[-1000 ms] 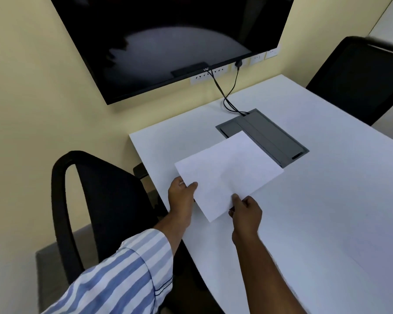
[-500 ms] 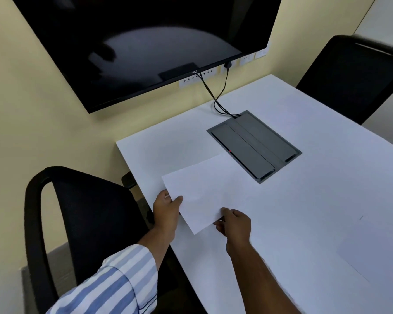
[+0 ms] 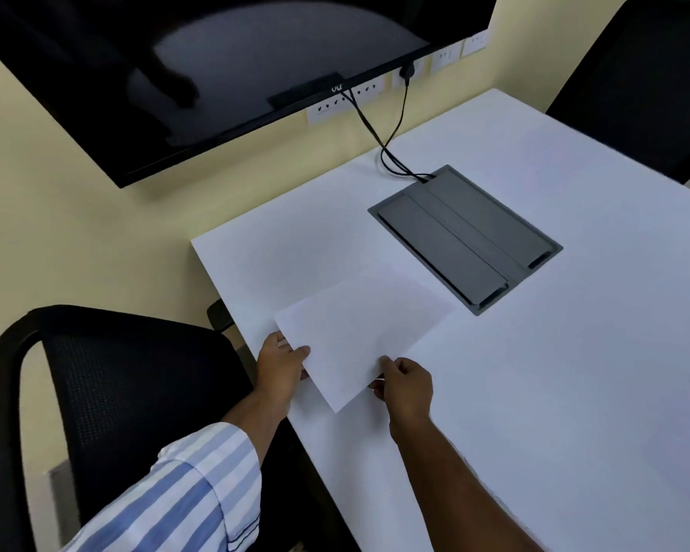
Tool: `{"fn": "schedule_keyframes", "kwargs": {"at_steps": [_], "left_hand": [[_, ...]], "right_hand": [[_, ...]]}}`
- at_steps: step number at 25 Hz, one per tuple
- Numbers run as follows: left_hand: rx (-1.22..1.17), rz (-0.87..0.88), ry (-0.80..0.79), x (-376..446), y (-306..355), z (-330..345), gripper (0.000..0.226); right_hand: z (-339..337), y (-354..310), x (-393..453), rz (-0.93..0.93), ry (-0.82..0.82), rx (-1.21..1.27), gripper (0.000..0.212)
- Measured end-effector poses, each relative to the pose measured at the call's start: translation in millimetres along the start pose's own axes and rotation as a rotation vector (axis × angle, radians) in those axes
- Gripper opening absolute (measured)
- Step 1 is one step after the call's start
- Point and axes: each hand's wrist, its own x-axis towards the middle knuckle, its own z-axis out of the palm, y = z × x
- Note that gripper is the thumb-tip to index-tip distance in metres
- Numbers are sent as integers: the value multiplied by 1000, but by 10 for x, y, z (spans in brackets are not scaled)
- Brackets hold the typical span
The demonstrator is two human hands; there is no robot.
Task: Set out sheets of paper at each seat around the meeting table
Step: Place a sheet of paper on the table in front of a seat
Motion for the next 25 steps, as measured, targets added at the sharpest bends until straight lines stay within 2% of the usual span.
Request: {"fn": "schedule_keyframes", "kwargs": {"at_steps": [4, 7, 11, 13, 15, 16, 17, 19, 21, 23, 25], "left_hand": [[129, -30, -78, 254, -53, -56, 65], [273, -32, -90, 381, -115, -52, 86], [448, 6, -137, 410, -178, -27, 84], [561, 73, -161, 458, -148, -18, 82], [686, 147, -142, 536, -97, -23, 80], [752, 193, -110, 574, -68, -38, 78], [814, 240, -69, 609, -31, -59, 75], [933, 322, -42, 680, 25, -119, 70], [1074, 397, -128, 737, 34, -184, 72], [1169, 451, -201, 801, 34, -194, 77], [1207, 447, -237, 868, 44, -136, 84]], "right_hand": [[214, 80, 155, 43, 9, -29, 37], [316, 88, 294, 63, 31, -81, 45], [358, 63, 464, 107, 39, -108, 45], [357, 32, 549, 143, -53, -2, 38], [326, 0, 619, 164, -147, 61, 46], [290, -5, 631, 157, -156, 66, 43], [247, -10, 637, 121, -133, 13, 37], [149, -3, 658, -79, -14, -287, 22], [102, -4, 682, -318, 69, -547, 14], [111, -20, 800, -545, 27, -746, 29], [152, -86, 954, -657, -54, -968, 51]]}}
